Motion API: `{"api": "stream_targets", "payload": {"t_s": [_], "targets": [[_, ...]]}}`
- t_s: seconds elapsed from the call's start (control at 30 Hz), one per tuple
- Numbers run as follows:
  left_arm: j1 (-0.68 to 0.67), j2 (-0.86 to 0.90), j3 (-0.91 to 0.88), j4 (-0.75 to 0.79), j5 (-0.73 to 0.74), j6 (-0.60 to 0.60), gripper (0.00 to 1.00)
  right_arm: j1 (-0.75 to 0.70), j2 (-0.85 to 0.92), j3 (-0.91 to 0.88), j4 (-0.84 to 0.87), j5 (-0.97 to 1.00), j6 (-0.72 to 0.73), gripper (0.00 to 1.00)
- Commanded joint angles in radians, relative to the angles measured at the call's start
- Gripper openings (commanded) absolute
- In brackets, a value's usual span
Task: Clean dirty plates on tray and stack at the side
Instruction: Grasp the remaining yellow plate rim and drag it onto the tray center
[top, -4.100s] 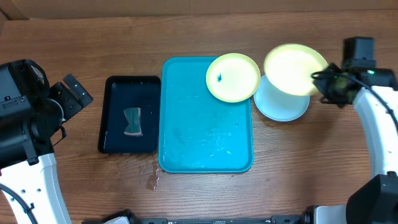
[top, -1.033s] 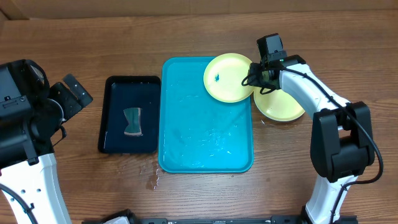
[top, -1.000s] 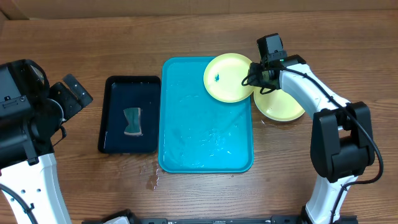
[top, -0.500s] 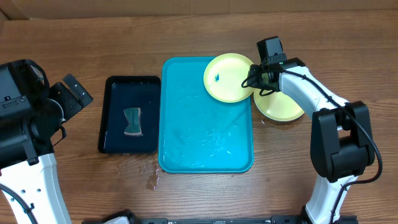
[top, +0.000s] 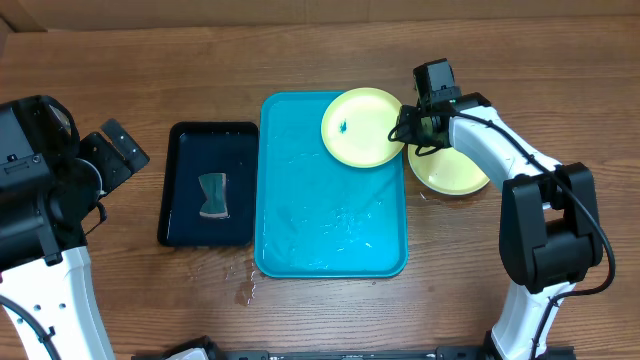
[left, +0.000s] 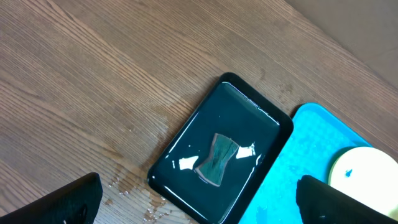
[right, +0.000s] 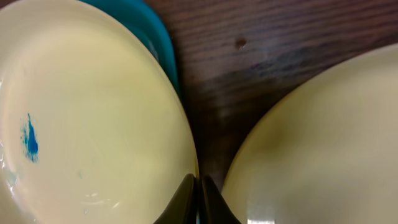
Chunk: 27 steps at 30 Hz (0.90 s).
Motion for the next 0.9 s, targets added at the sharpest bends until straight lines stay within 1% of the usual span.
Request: {"api": "stream_targets", "payload": {"t_s": [0.0,0.23,0.33,0.6,0.63,0.67,0.7,0.73,0.8,0.87], "targets": [[0.004,0.003,0.006,0.001,-0.013,-0.017,1.0,0.02,-0.033,0.021,-0.028,-0.08,0.001,0.04],[0.004,0.003,0.006,0.001,-0.013,-0.017,1.0,0.088,-0.057,0.021,-0.108,-0.098,0.004,0.04],[0.004,0.003,0.006,0.001,-0.013,-0.017,1.0,0.133,-0.057,0.021,-0.173,-0.098,0.005,0.04],[0.004,0.003,0.006,0.001,-0.013,-0.017,1.0,0.193,-0.057,0.021,-0.275,-0.099,0.08,0.05],[0.004,0.003,0.006,0.001,-0.013,-0.017,1.0,0.193,-0.057,0.021,-0.282,-0.1,0.08,0.12],[0.004,0.003,0.006,0.001,-0.013,-0.017,1.0,0.193,-0.057,0.021,-0.285,-0.098,0.08,0.27],[0.004,0.003,0.006,0.001,-0.013,-0.017,1.0,0.193,-0.057,0.021,-0.285,-0.098,0.08,0.38],[0.004,0.003,0.006,0.001,-0.013,-0.017,1.0,0.193,-0.057,0.021,-0.283,-0.098,0.08,0.42],[0.004,0.003,0.006,0.001,-0.013,-0.017,1.0,0.193,-0.057,0.021,-0.277,-0.098,0.08,0.45],[0.004,0.003,0.006,0.001,-0.013,-0.017,1.0,0.193,-0.057,0.021,-0.272,-0.098,0.08,0.46]]}}
